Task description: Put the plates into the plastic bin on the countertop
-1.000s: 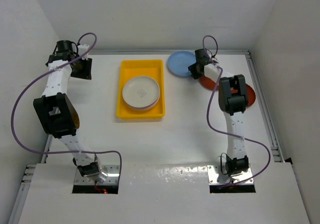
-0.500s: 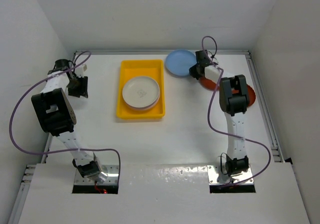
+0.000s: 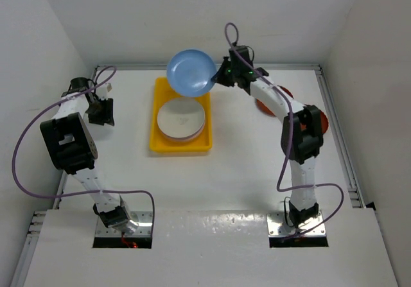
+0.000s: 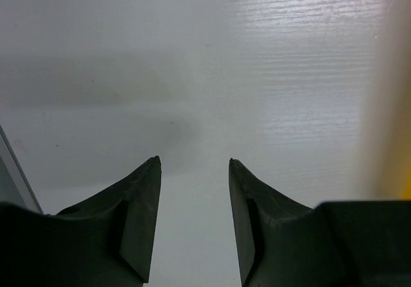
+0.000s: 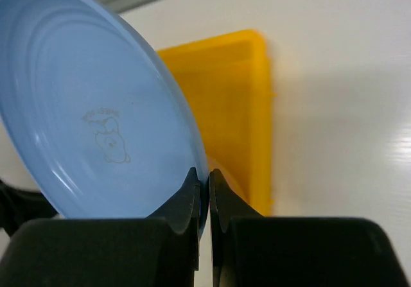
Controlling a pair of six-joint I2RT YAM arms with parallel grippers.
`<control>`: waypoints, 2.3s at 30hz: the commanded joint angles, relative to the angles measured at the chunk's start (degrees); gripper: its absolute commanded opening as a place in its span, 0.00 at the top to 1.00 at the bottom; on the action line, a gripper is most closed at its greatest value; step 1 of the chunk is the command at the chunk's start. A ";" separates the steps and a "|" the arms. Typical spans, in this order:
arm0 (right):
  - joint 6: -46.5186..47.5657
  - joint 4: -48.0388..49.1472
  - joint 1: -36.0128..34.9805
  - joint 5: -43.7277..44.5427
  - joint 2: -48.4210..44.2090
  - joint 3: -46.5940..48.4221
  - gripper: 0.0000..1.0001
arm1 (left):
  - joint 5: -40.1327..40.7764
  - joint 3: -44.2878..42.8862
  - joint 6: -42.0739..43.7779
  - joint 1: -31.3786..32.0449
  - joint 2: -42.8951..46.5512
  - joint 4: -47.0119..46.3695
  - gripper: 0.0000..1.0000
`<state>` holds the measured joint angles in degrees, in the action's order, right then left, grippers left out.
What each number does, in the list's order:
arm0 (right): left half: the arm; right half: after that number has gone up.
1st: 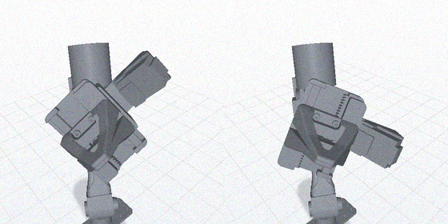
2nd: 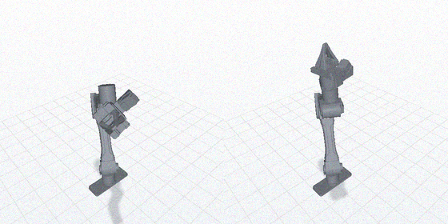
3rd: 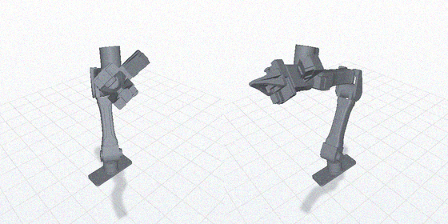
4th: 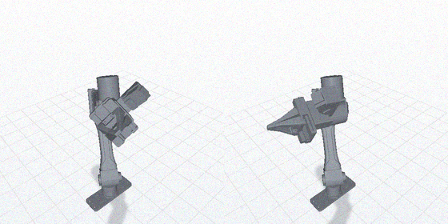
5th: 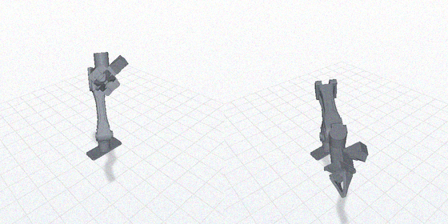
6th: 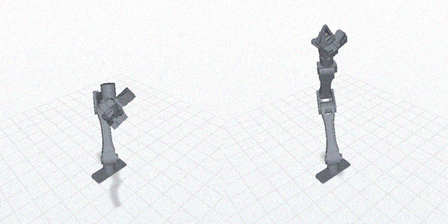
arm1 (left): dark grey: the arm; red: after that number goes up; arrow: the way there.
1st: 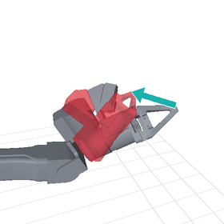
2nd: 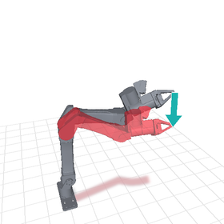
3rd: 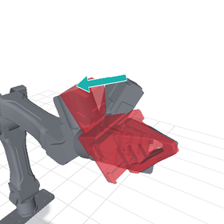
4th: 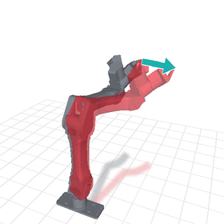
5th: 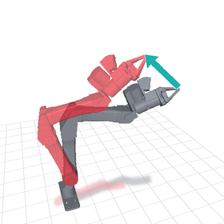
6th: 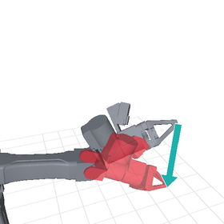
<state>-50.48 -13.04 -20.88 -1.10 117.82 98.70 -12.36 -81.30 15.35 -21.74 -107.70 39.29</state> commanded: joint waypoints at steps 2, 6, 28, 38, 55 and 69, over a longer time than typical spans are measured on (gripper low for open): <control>11.45 -12.53 -4.25 -6.46 7.33 10.72 1.00 | -1.70 -0.62 -0.94 -0.41 0.39 -1.06 0.51; 12.59 -14.12 -5.66 -6.98 8.92 13.98 1.00 | -1.70 -0.62 0.11 -0.41 1.44 -1.06 0.51; 19.45 -19.75 -11.28 -2.85 12.52 15.39 0.70 | -3.28 0.53 1.17 -0.41 1.44 -1.06 0.51; 20.42 -20.97 -12.60 -0.04 11.03 14.77 0.60 | -3.28 1.05 1.17 -0.41 1.97 -1.06 0.51; -12.86 -2.97 8.11 16.48 -18.15 -26.34 0.35 | -3.81 0.53 1.17 -0.41 1.45 -1.06 0.51; -30.28 -12.71 17.19 29.85 -7.18 -22.07 0.45 | -4.34 1.57 1.17 -0.41 1.44 -1.06 0.51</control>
<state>-75.00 -23.22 -5.15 24.29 108.90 71.94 -15.44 -80.36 16.03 -21.74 -107.70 38.85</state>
